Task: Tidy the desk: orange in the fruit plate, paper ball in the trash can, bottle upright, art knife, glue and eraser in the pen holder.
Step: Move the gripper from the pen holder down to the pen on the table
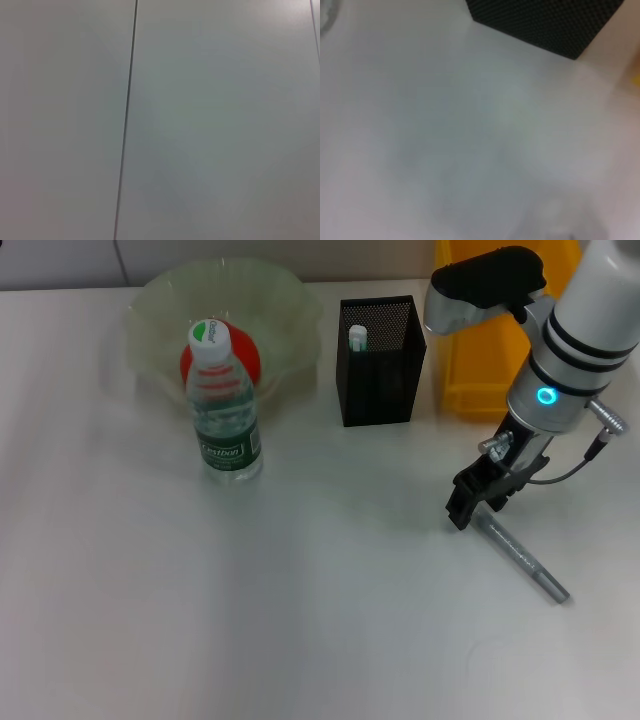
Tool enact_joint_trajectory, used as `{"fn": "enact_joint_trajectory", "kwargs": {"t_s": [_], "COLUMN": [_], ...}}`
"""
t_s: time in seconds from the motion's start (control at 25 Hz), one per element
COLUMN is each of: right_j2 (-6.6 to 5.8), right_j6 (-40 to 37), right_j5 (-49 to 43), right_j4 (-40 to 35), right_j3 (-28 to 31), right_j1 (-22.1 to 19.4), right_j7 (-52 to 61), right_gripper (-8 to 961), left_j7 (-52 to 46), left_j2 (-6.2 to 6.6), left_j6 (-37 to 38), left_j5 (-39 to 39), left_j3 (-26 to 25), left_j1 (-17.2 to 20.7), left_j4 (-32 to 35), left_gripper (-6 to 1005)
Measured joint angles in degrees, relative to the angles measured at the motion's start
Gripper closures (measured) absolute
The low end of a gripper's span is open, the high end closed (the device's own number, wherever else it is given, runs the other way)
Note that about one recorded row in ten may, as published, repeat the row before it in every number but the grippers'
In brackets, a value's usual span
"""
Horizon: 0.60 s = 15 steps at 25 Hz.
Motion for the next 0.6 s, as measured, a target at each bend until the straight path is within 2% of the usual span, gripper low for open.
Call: {"fn": "enact_joint_trajectory", "kwargs": {"t_s": [0.4,0.52,0.6], "right_j2": [0.12,0.13,0.13], "right_j6": [0.05,0.06,0.04], "right_j5": [0.05,0.06,0.06], "right_j4": [0.29,0.3,0.31], "right_j3": [-0.45,-0.94,-1.32], "right_j1": [-0.01,-0.01,-0.01], "right_j7": [-0.28,-0.28,-0.27], "right_gripper": [537,653,670], "left_j7": [0.0,0.0,0.0], "left_j2": [-0.02,-0.02,-0.02], "left_j6": [0.24,0.26,0.27], "left_j5": [0.0,0.0,0.0], "left_j3": [0.0,0.0,0.0], "left_j1": [0.18,0.18,0.17], "left_j4": [-0.4,-0.4,-0.43], "left_gripper": [286,286,286]}}
